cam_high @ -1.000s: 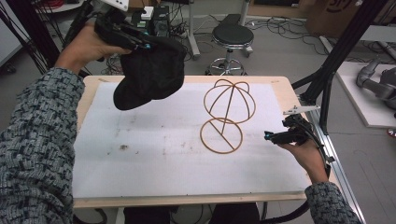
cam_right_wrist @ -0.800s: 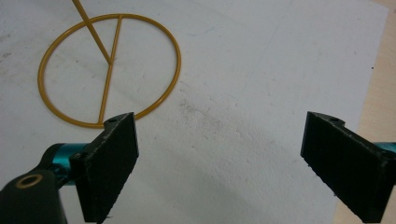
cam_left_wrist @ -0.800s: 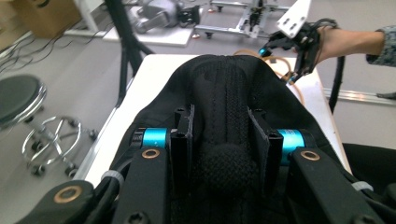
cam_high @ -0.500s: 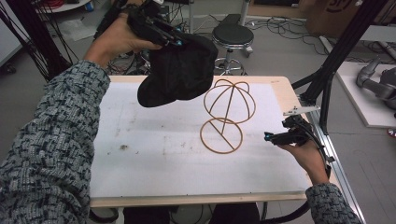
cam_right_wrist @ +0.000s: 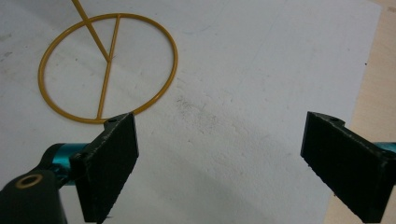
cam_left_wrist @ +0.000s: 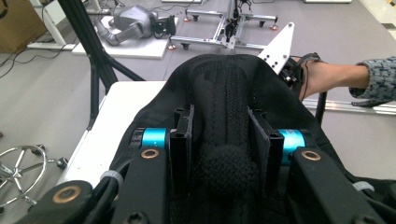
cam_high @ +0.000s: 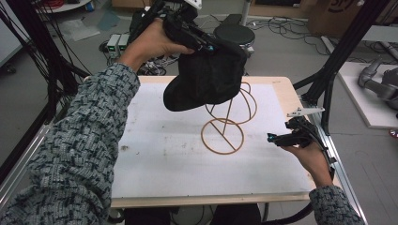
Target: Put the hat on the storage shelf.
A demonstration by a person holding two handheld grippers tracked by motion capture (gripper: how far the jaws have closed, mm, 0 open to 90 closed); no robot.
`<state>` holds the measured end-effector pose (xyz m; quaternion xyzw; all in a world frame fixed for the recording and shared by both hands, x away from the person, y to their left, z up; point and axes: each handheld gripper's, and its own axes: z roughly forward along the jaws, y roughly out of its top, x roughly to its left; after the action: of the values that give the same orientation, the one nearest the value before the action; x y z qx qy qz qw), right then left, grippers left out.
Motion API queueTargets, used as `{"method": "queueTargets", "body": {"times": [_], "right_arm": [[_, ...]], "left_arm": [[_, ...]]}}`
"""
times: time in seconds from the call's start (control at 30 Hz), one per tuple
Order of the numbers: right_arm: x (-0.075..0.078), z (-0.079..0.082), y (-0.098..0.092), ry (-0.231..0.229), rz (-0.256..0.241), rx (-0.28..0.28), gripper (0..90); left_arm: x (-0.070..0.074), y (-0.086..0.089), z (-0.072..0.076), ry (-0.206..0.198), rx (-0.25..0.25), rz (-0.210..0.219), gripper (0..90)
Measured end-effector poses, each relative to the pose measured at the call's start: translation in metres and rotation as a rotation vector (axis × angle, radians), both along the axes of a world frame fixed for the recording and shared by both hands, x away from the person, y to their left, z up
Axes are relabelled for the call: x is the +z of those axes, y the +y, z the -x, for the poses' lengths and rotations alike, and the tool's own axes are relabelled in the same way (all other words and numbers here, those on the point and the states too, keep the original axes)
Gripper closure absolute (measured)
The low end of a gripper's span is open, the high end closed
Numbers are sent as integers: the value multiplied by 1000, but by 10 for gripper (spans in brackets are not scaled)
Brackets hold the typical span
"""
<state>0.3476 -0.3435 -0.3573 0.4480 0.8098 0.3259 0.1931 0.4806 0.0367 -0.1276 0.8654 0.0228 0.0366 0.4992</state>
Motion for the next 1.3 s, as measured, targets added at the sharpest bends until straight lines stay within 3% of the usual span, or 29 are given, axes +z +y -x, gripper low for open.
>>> {"method": "queueTargets", "body": {"times": [0.37, 0.7, 0.87, 1.17, 1.23, 1.3], "right_arm": [[0, 0, -2, -1, -2, 4, 109], [0, 0, -4, -1, -2, 0, 109], [-1, 0, -4, 2, -1, 1, 109], [1, 1, -8, -2, 1, -7, 109], [1, 1, -7, -2, 3, -3, 109], [1, 1, -7, -3, 0, -6, 109]], "left_arm": [[-11, -40, 0, 15, 12, -41, 648], [-24, -68, 4, -9, 10, -92, 638], [-30, -76, 3, -11, 22, -127, 628], [-36, -80, 2, -7, 20, -150, 617], [-39, -82, 2, 21, 9, -167, 494], [-40, -82, 3, 24, 3, -162, 474]]}}
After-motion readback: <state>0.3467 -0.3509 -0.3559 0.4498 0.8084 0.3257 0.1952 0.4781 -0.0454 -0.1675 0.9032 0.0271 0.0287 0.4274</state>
